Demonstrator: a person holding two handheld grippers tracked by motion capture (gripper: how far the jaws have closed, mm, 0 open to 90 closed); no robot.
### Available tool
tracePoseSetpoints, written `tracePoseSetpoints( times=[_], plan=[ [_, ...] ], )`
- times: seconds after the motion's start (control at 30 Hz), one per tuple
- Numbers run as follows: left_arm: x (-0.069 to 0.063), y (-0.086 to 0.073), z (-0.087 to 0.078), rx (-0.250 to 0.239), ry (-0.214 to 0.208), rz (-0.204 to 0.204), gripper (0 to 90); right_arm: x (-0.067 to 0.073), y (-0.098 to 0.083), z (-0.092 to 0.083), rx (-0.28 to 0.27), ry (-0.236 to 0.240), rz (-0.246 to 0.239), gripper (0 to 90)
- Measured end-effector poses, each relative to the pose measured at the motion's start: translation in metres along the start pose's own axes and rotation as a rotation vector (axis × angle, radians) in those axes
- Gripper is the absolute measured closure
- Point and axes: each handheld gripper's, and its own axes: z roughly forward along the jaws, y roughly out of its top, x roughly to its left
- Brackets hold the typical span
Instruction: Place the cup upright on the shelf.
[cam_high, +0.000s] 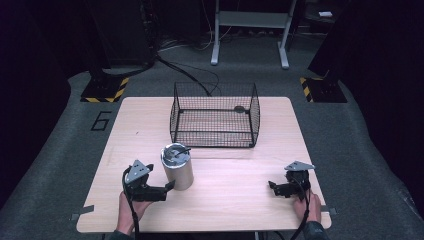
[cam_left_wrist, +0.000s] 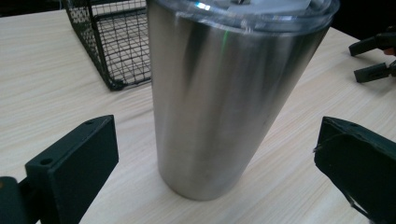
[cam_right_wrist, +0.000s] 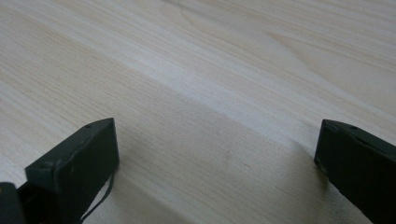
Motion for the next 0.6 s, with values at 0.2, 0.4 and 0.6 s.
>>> tracePoseSetpoints(
  times=[0.2,0.4,0.6],
  plan=[
    [-0.002,0.009,0.006,-0.027,-0.002,-0.012,0.0,0.0,0.0,0.0,0.003,0.0,-0.001,0.0],
    [-0.005,0.017,0.013,-0.04,-0.003,-0.009,0.0,0.0,0.0,0.0,0.006,0.001,-0.003,0.0],
    [-0.007,0.021,0.02,-0.048,0.006,-0.018,0.0,0.0,0.0,0.0,0.001,0.0,-0.001,0.0]
  ],
)
